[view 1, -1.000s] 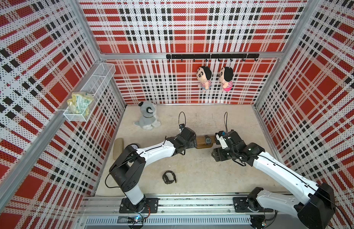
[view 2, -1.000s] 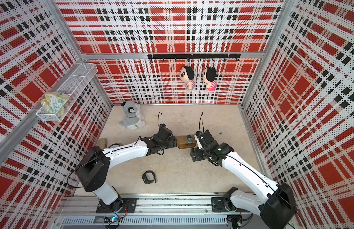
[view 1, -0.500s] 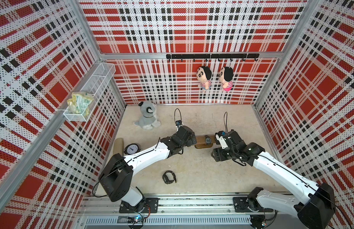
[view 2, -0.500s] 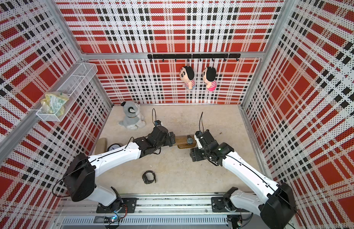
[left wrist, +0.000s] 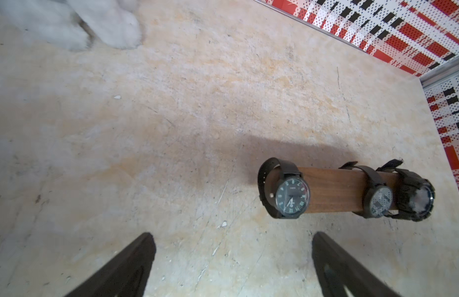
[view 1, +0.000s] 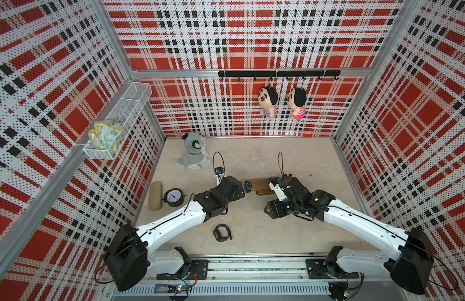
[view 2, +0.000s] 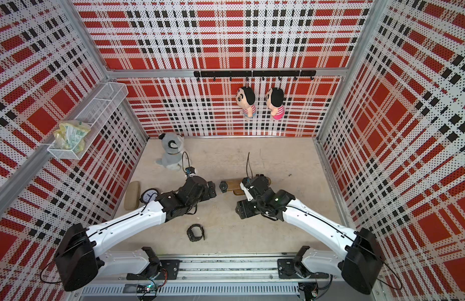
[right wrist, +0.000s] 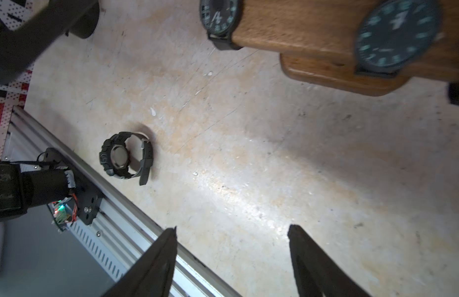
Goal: Place watch on stand
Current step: Place the watch on the stand, then pick up the watch at the center of the board.
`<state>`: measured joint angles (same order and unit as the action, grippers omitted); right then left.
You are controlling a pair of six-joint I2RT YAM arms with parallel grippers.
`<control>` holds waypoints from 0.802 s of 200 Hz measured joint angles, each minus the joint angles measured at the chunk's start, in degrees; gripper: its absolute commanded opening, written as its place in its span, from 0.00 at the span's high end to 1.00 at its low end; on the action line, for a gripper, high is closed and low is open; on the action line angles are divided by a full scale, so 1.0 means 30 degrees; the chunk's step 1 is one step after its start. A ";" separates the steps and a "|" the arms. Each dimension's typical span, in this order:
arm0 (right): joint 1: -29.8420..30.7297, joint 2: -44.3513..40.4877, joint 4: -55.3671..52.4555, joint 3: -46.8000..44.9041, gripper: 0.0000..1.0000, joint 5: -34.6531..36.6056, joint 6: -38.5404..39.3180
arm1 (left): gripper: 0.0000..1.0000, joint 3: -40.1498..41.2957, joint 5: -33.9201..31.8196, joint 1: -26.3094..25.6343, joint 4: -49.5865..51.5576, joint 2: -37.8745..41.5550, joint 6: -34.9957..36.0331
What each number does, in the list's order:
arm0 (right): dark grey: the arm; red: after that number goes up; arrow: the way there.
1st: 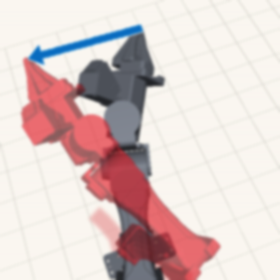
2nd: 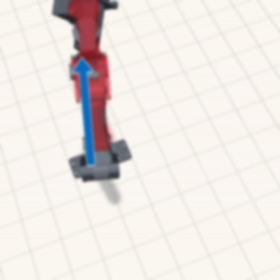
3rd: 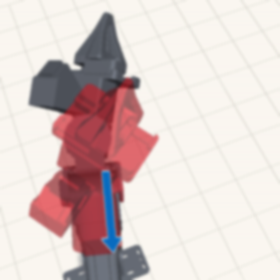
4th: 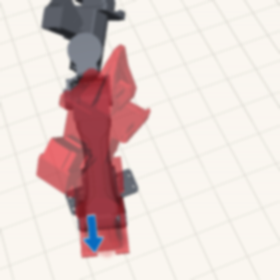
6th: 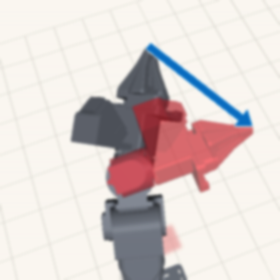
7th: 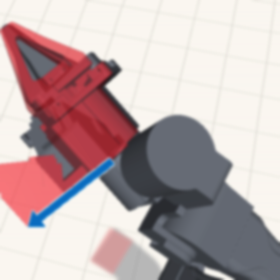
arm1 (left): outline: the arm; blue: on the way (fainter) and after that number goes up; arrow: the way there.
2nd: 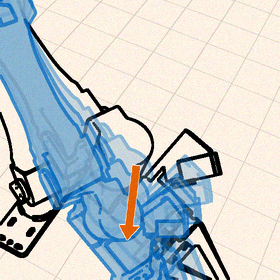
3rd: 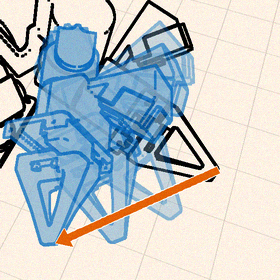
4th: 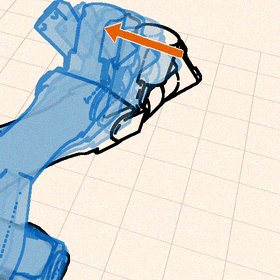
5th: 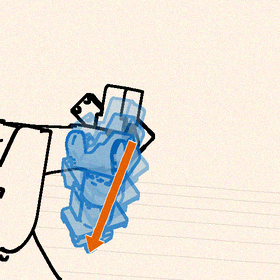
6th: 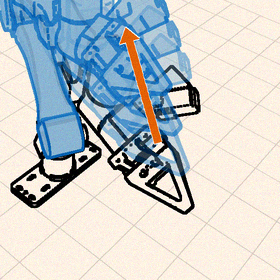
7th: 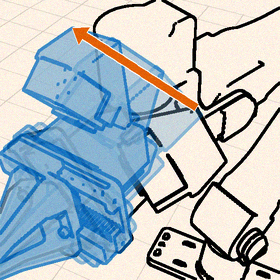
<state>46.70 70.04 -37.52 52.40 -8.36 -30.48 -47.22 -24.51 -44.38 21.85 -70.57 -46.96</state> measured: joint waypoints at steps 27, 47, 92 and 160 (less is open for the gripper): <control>0.1464 0.1042 0.0612 0.0437 0.30 0.0015 -0.0823 | 0.02 0.0911 -0.0532 0.0109 0.0532 0.1974 -0.0612; 0.2455 0.1916 0.1195 0.0896 0.31 0.0044 -0.1268 | 0.02 0.1661 -0.0823 0.0226 0.1064 0.3402 -0.1049; 0.4022 0.3818 0.2164 0.1996 0.33 -0.0124 -0.1887 | 0.02 0.3002 -0.1071 0.0393 0.2171 0.5763 -0.1843; 0.5027 0.6404 0.3191 0.2885 0.36 -0.0554 -0.2149 | 0.02 0.3759 -0.1290 0.0452 0.3140 0.7359 -0.2492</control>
<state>61.78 89.25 -27.94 61.06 -10.02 -36.93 -35.94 -28.38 -43.03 31.27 -48.49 -54.43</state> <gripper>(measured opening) 0.645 0.982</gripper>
